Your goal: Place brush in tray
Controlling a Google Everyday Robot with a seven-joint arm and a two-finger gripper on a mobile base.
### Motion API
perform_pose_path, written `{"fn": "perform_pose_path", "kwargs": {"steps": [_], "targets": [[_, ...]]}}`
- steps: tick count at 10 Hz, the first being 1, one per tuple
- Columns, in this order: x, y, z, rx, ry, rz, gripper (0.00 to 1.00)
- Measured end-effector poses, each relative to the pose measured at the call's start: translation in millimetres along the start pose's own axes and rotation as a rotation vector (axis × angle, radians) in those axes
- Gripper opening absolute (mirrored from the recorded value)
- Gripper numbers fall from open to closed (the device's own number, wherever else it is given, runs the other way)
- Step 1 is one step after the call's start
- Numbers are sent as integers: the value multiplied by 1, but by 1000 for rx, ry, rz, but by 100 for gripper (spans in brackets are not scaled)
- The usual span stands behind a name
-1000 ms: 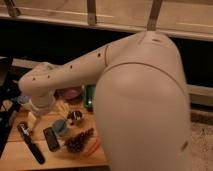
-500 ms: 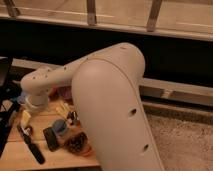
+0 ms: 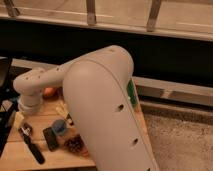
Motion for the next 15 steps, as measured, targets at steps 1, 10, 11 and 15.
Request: {"fn": "perform_pose_path", "kwargs": {"steps": [1, 10, 11, 15], "targets": [[-1, 2, 1, -1, 0, -3, 80], [2, 19, 47, -26, 59, 23, 80], [6, 20, 53, -36, 66, 33, 80], [19, 21, 76, -72, 102, 61, 80]]}}
